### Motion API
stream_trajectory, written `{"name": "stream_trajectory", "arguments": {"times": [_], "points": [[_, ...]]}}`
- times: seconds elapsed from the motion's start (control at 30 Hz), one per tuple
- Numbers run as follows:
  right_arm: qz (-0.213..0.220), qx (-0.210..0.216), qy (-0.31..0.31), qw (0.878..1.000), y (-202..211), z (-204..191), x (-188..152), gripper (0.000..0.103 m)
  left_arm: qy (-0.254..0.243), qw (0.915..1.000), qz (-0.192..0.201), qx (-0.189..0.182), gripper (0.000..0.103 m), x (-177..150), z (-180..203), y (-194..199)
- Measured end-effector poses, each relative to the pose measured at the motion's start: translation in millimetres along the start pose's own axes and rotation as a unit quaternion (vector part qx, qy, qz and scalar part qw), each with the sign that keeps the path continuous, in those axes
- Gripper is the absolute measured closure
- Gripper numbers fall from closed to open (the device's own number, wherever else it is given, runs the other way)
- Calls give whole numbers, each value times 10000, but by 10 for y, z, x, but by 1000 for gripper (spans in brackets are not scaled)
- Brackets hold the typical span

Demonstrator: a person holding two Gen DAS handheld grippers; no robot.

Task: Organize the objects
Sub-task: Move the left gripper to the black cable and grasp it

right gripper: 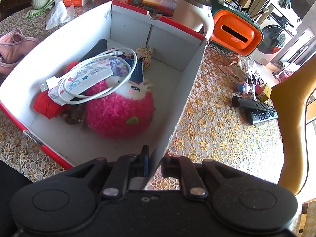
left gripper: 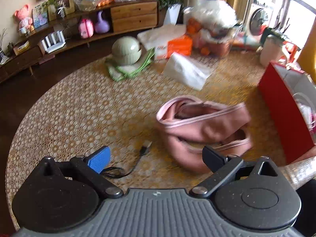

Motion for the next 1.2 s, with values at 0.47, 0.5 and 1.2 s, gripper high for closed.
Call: {"name": "stream_trajectory", "arguments": {"times": [0.47,0.5,1.2], "points": [[-98,-113,38,9999,-25,-28,24,90,1454,9820,-791,908,3,-394,-791,-619],[-101,-117,37,9999,-28,-31,25,90,1471,9809,-833,966,3,-410,-805,-655],[-109,-140,36,9998,-29,-38,28,90,1997,9604,-1011,1657,24,-573,-912,-933]]}}
Point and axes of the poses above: each gripper's, at about its wrist camera, not at the fingertips, and y roughly against the way its jaws point, z to its right, x to its top, the point moved 4 cm from there along -y, roughly the way its jaws point, and after that the axes turned 11 degrees about z, right-handed, at the moved point
